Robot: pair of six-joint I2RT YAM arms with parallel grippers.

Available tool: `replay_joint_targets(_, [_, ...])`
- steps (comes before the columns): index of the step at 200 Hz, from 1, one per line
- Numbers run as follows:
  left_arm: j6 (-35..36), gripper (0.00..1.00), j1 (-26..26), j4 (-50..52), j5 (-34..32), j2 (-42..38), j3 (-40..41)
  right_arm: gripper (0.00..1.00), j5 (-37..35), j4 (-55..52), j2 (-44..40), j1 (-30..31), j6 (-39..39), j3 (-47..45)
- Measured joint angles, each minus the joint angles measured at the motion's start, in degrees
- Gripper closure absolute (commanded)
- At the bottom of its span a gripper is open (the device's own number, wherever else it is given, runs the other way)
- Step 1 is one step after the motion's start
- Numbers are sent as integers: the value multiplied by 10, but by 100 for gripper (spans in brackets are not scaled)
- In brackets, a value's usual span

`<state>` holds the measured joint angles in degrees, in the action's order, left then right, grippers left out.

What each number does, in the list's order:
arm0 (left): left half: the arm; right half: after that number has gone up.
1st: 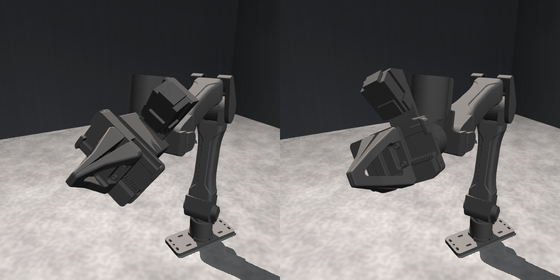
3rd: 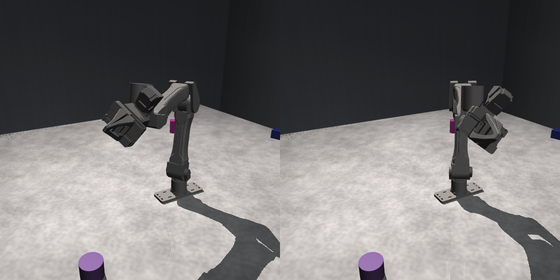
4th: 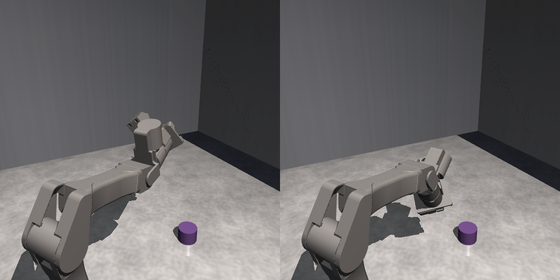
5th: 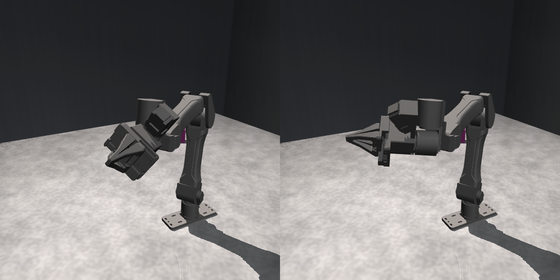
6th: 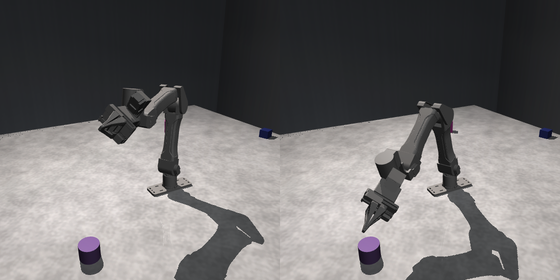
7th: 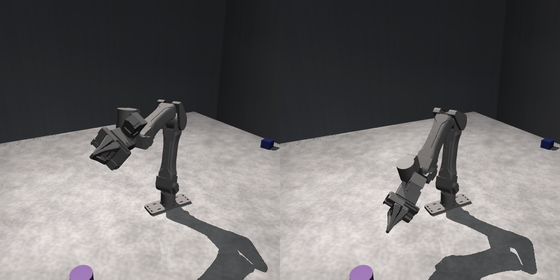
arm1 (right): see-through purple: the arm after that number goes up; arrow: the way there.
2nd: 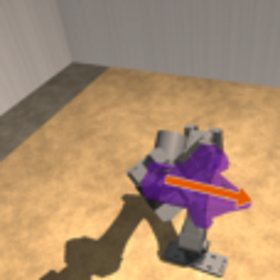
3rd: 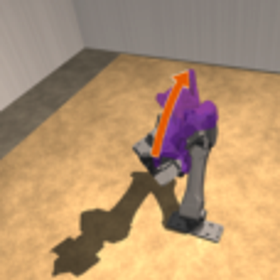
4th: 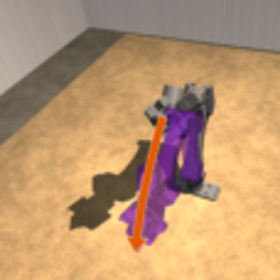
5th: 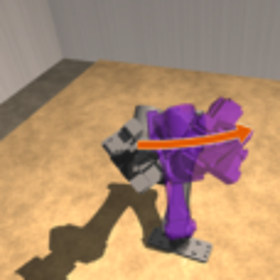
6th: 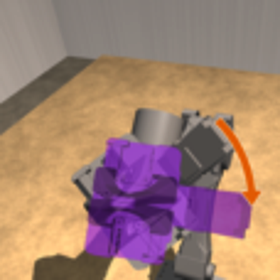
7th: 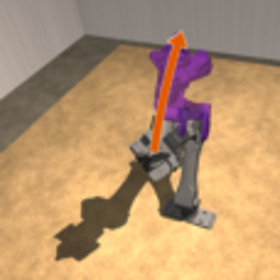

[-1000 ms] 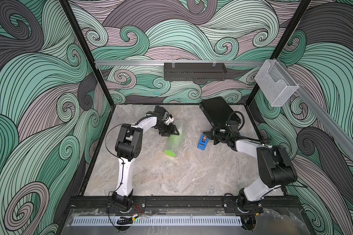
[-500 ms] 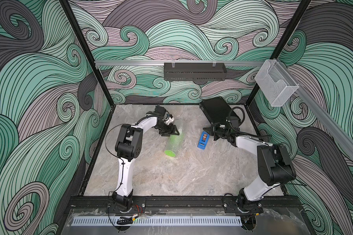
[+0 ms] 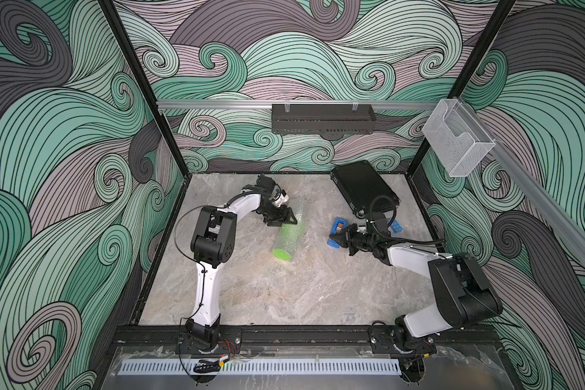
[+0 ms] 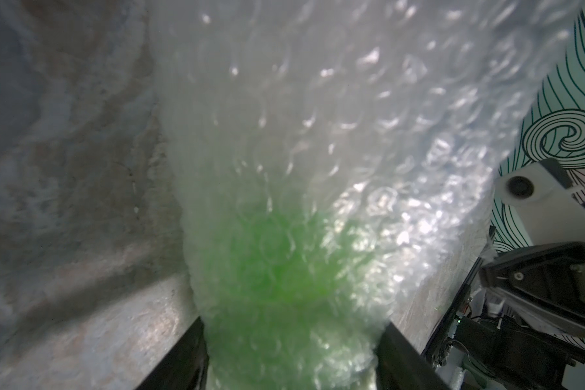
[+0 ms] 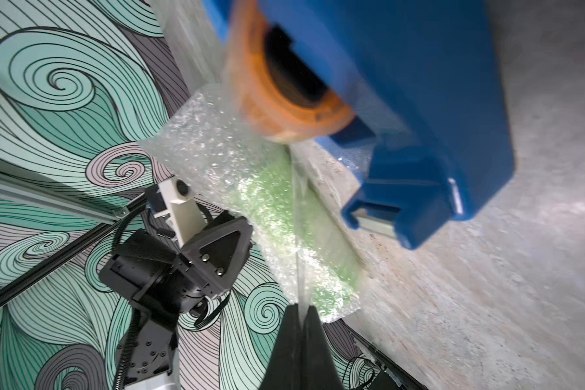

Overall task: Wrap wine glasses in bubble wrap
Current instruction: Tear off the tape using the Tape Cutter.

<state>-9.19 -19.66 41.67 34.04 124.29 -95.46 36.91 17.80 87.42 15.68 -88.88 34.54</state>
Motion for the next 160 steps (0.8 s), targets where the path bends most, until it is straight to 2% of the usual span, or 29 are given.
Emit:
replay_joint_targets(94, [0, 32, 0, 0, 0, 0, 0, 100, -26, 56, 74, 10, 19, -35])
replay_joint_targets(134, [0, 32, 0, 0, 0, 0, 0, 100, -26, 55, 68, 11, 26, -37])
replay_joint_targets(160, [0, 32, 0, 0, 0, 0, 0, 100, -31, 14, 27, 19, 32, -37])
